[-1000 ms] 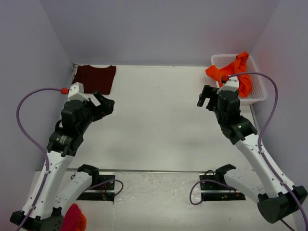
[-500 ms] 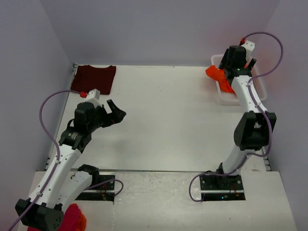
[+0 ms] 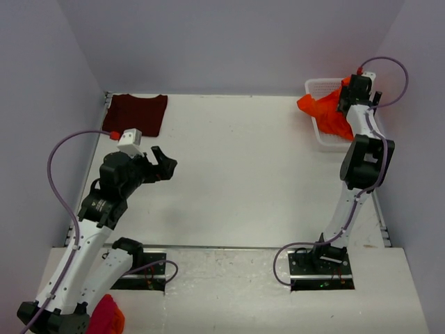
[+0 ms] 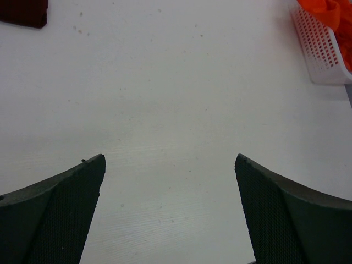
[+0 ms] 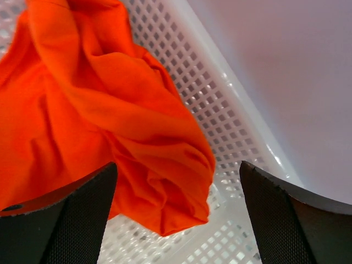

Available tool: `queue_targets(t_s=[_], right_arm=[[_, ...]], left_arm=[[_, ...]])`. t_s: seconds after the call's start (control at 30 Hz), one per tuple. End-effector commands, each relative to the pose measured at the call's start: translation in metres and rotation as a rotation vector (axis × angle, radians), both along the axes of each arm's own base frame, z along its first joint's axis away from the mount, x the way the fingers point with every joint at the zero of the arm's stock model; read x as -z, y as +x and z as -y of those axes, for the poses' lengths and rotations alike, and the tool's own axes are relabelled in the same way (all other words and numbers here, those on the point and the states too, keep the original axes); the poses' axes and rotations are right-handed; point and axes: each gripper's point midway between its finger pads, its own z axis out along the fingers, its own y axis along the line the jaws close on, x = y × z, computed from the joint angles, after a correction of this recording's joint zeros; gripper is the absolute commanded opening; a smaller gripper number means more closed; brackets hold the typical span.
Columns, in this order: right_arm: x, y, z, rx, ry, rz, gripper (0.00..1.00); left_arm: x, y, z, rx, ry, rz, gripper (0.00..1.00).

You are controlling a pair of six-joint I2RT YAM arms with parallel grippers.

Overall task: Fold and stack the t-shirts
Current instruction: Grab crumpled tshirt from bin with the right arm, then move the tshirt to the center of the board

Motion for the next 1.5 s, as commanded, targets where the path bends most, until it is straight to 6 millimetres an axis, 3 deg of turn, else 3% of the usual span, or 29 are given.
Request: queue_targets(t_s=[0.0,0.17,0.3,0.4,0.43,0.5,0.53,0.57,0.67,0.8,0.83,1.0,1.03,1.17,1.23,1.27,1.3,1.37,1.4,1.47], right_arm=[[-0.011,0.008,0.027,-0.019,-0.109,0.000,0.91],[0.017,0.008,0.049,-0.009,-0.089,-0.025,0.85],[0.026,0.015,0.049,-0.022,-0.073,-0.024,0.82],[0.030,0.020,0.047,-0.033,-0.048,-0.027,0.71],[0.031,0.021,0.046,-0.034,-0.046,-0.022,0.54],[0.029,0.026,0.044,-0.050,-0.035,-0.012,0.33],[0.027,0.026,0.044,-0.044,-0.031,-0.010,0.10],[0.027,0.028,0.043,-0.048,-0.026,-0.008,0.00],[0.010,0.034,0.040,-0.055,-0.009,0.044,0.00],[-0.041,0.043,0.019,-0.096,-0.009,0.148,0.00],[-0.066,0.046,0.006,-0.123,-0.041,0.188,0.00],[-0.140,0.050,-0.053,-0.197,-0.091,0.288,0.00],[-0.160,0.043,-0.064,-0.204,-0.091,0.323,0.00],[-0.171,0.033,-0.115,-0.277,-0.045,0.361,0.00],[-0.182,0.034,-0.155,-0.339,-0.085,0.363,0.00],[-0.198,0.031,-0.164,-0.334,-0.114,0.380,0.00],[-0.207,0.029,-0.190,-0.378,-0.117,0.386,0.00],[-0.233,0.020,-0.210,-0.404,-0.152,0.418,0.00],[-0.257,0.008,-0.228,-0.435,-0.156,0.458,0.00],[-0.301,-0.008,-0.240,-0.456,-0.158,0.535,0.00]], left_arm=[[-0.006,0.003,0.004,0.027,0.040,0.032,1.00],[-0.003,0.004,0.003,0.024,0.056,0.018,1.00],[-0.011,0.007,0.003,0.018,0.054,0.027,1.00],[-0.009,0.010,0.008,0.033,0.044,0.027,1.00],[-0.007,0.010,0.008,0.035,0.044,0.021,1.00],[-0.006,0.010,0.009,0.040,0.040,0.020,1.00],[-0.006,0.010,0.009,0.039,0.041,0.018,1.00],[-0.006,0.009,0.009,0.038,0.042,0.019,1.00],[-0.002,0.010,0.008,0.030,0.042,0.010,1.00],[0.004,0.013,0.009,0.028,0.036,0.005,1.00],[0.008,0.014,0.009,0.022,0.038,-0.008,1.00],[0.013,0.016,0.008,-0.009,0.014,-0.044,1.00],[0.012,0.017,0.008,-0.017,0.012,-0.049,1.00],[0.019,0.026,-0.001,-0.080,0.052,-0.102,1.00],[0.026,0.029,-0.010,-0.131,0.082,-0.144,1.00],[0.028,0.030,-0.012,-0.147,0.090,-0.159,1.00],[0.033,0.031,-0.015,-0.167,0.107,-0.181,1.00],[0.039,0.032,-0.018,-0.194,0.109,-0.206,1.00],[0.041,0.033,-0.018,-0.194,0.111,-0.215,1.00],[0.044,0.034,-0.017,-0.191,0.117,-0.228,1.00]])
